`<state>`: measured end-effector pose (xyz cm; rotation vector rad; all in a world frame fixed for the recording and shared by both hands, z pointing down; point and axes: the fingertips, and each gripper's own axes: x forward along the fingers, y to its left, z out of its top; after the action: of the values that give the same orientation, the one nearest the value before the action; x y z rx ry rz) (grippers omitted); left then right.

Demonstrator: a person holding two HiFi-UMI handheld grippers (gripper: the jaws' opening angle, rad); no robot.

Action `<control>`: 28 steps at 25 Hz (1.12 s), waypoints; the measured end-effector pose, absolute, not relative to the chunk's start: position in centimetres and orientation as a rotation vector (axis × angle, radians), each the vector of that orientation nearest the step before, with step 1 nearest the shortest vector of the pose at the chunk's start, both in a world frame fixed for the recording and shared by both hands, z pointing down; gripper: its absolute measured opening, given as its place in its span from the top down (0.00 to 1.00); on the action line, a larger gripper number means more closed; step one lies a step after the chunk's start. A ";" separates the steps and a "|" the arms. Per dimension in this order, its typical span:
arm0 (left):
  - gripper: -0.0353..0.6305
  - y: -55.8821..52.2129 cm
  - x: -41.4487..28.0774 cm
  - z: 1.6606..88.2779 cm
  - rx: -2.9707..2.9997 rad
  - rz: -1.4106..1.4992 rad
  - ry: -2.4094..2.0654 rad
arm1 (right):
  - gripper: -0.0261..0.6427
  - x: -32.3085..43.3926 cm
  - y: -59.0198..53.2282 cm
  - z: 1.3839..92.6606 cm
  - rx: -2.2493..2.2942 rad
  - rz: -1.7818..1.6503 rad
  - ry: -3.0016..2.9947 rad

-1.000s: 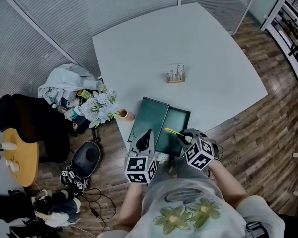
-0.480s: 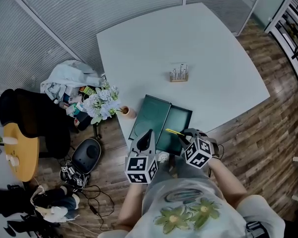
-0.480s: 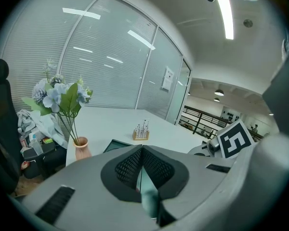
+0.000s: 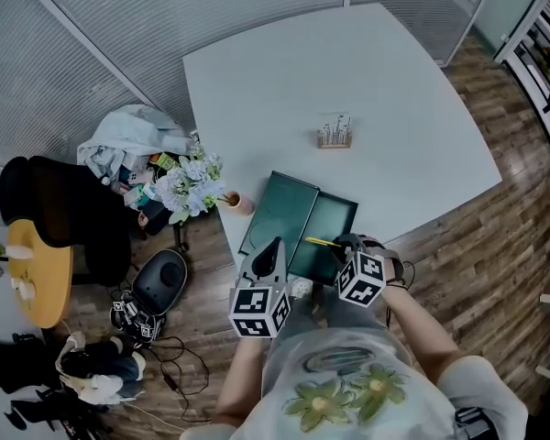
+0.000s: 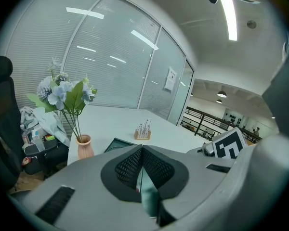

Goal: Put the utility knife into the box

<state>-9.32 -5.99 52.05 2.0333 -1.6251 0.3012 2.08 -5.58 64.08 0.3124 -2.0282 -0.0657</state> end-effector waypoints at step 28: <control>0.95 -5.3 -10.9 52.5 1.959 0.285 -1.668 | 0.87 1.0 -6.0 69.2 0.063 -0.228 -1.857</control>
<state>-10.86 -5.29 52.49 1.9591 -1.6679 0.2851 0.99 -5.96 69.25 0.0626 -1.8569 -0.2283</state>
